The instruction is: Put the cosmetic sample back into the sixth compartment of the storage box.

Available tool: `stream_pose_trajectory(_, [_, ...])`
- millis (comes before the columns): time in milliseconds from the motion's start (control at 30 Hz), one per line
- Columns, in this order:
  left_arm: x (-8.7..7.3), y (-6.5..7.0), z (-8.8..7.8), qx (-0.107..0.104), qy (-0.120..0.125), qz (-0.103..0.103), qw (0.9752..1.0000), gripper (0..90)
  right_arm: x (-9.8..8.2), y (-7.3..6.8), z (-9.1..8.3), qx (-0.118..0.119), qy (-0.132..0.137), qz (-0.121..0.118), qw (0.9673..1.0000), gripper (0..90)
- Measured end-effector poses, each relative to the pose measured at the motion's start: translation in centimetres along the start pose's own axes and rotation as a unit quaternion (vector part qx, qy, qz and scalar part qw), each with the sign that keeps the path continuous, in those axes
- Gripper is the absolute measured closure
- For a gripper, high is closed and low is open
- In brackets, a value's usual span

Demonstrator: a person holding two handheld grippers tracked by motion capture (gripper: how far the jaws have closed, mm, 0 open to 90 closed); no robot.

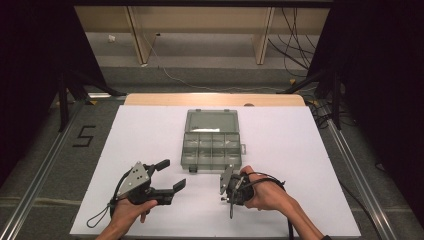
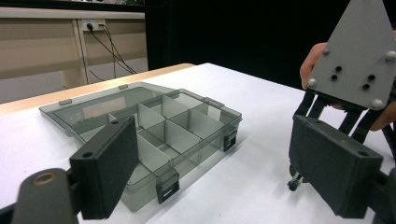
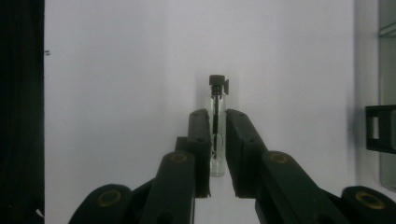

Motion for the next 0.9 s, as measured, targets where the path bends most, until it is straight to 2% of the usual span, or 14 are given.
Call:
stream_pose_trajectory(133, [0.0,0.0,-0.1,0.001,0.000,-0.001,1.0000,15.6,0.1,0.4,-0.1,-0.014,0.010,0.010,0.9998,80.6])
stream_pose_trajectory(233, [0.0,0.0,0.0,0.001,0.001,-0.002,1.0000,15.6,0.2,0.8,-0.5,-0.024,0.023,0.041,0.9986,80.6])
stream_pose_trajectory(267, [0.0,0.0,0.0,0.001,0.001,-0.002,1.0000,15.6,0.2,0.8,-0.5,-0.024,0.023,0.041,0.9986,80.6])
stream_pose_trajectory(300, [0.0,0.0,0.0,0.001,0.001,-0.002,1.0000,15.6,0.3,1.1,-0.8,-0.032,0.036,0.062,0.9969,80.7])
stream_pose_trajectory(400, [0.0,-0.1,0.0,0.002,0.001,-0.002,1.0000,15.6,0.5,1.8,-1.3,-0.050,0.047,0.092,0.9934,80.8])
stream_pose_trajectory(433, [0.0,-0.1,0.0,0.003,0.001,-0.002,1.0000,15.6,0.5,1.8,-1.3,-0.050,0.047,0.092,0.9934,80.8])
stream_pose_trajectory(467, [0.0,-0.1,0.0,0.003,0.001,-0.001,1.0000,15.6,0.6,2.2,-1.5,-0.064,0.070,0.115,0.9888,80.8])
stream_pose_trajectory(500, [0.0,-0.1,0.0,0.003,0.001,-0.001,1.0000,15.6,0.6,2.2,-1.5,-0.064,0.070,0.115,0.9888,80.8])
stream_pose_trajectory(633, [-0.1,0.0,0.0,0.004,-0.001,-0.001,1.0000,15.6,0.8,3.4,-2.1,-0.095,0.107,0.161,0.9765,80.8])
stream_pose_trajectory(667, [-0.1,0.0,0.0,0.004,-0.001,-0.001,1.0000,15.6,0.8,3.4,-2.1,-0.095,0.107,0.161,0.9765,80.8])
stream_pose_trajectory(700, [0.0,0.0,0.0,0.004,0.001,-0.001,1.0000,15.6,0.9,3.9,-2.4,-0.106,0.115,0.176,0.9719,80.8])
stream_pose_trajectory(733, [0.0,-0.1,0.0,0.005,0.001,-0.002,1.0000,15.6,1.0,4.1,-2.5,-0.110,0.120,0.184,0.9694,80.8])
stream_pose_trajectory(833, [0.0,-0.1,0.0,0.006,0.001,-0.001,1.0000,15.6,1.4,4.4,-2.6,-0.111,0.130,0.200,0.9647,80.9])
stream_pose_trajectory(900, [0.0,-0.1,0.0,0.006,0.001,-0.002,1.0000,15.6,1.6,4.6,-2.6,-0.113,0.133,0.201,0.9639,80.8])
Point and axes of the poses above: each handheld gripper's, and its own axes: z roughly forward along the jaws, x roughly out of its top, y roughly to its right, the point moved 4 cm from there along z, roughly forward along the jaws, and after that the axes turned 12 degrees about -x, right-handed, at the moved point
